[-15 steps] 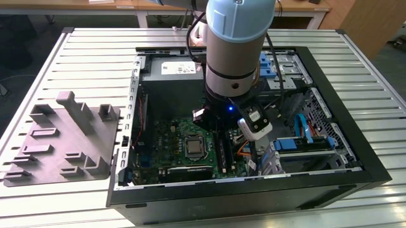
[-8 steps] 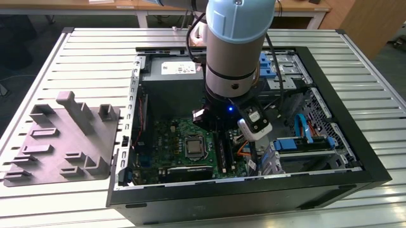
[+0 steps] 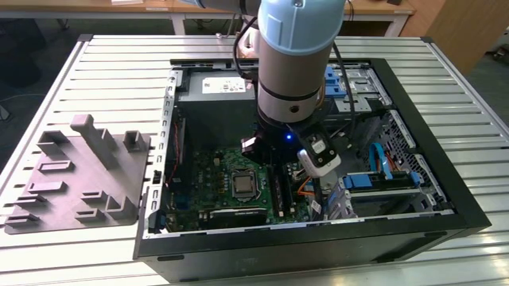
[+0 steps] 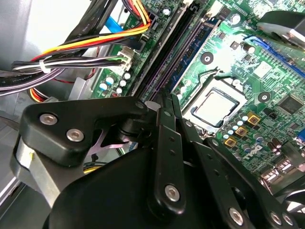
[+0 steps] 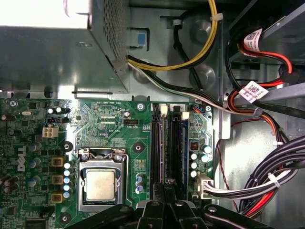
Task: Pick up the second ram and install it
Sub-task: 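Insert the second ram into the second slot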
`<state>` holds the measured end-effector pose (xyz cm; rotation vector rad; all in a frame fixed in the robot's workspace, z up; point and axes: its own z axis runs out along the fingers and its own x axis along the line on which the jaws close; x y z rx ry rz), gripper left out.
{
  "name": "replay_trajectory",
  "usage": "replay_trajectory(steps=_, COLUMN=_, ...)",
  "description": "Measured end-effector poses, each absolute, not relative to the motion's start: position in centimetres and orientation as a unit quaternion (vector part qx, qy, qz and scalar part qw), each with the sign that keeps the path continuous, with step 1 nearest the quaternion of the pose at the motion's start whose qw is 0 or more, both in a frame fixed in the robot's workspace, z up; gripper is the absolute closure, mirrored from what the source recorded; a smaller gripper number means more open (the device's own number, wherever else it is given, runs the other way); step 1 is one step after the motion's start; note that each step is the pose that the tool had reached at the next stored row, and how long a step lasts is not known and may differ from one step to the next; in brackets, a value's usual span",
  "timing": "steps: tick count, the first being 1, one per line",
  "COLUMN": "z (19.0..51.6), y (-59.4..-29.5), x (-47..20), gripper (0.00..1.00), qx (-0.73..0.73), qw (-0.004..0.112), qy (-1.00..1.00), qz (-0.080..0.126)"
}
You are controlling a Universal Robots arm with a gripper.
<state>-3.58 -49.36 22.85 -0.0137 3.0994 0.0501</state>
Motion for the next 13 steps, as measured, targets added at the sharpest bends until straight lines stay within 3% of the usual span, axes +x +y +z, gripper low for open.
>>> replay_trajectory(steps=13, z=22.87, y=-49.34, x=-3.60, gripper=0.89, qx=-0.004, qw=0.021, qy=1.000, qz=0.016)
